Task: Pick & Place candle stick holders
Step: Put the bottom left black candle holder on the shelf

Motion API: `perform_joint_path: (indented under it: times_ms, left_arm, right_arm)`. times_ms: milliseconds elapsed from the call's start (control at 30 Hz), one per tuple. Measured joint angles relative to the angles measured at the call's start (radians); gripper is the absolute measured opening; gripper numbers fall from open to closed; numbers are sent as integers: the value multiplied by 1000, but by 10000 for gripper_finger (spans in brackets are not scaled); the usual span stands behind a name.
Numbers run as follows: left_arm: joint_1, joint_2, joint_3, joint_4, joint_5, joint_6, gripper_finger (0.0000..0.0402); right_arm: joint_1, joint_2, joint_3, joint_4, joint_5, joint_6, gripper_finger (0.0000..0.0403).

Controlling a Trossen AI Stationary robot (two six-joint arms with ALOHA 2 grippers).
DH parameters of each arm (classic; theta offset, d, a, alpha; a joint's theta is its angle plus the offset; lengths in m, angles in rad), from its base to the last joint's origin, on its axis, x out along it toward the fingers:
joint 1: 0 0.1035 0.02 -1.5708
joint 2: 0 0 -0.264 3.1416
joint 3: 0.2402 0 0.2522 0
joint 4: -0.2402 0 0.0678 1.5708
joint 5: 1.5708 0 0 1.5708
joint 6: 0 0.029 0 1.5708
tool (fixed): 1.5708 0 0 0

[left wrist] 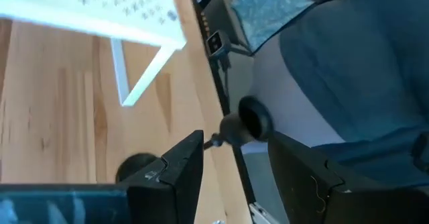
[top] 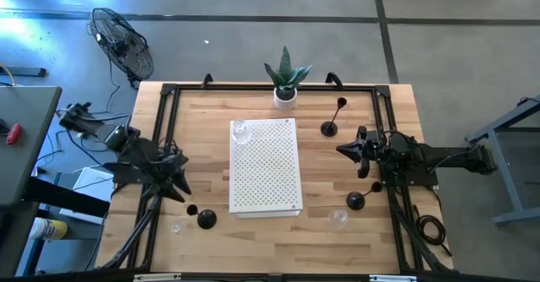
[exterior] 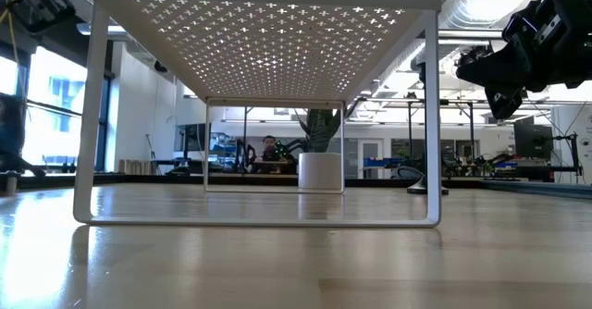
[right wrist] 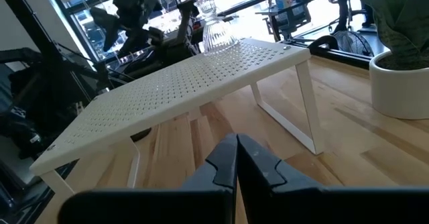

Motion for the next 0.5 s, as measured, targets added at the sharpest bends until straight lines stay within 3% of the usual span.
perform_joint_path:
  times_ms: [100, 300, 500]
  left_arm:
    - [-76, 0, -12, 28, -65, -60, 163]
    - [-212, 0, -52, 158, -86, -127, 163]
    - [-298, 1, -93, 141, -221, -146, 163]
  right_arm:
    - [0, 0, 0, 0, 3, -2, 0]
    - [0, 0, 0, 0, 5, -2, 0]
    - [0, 0, 0, 0, -4, 1, 0]
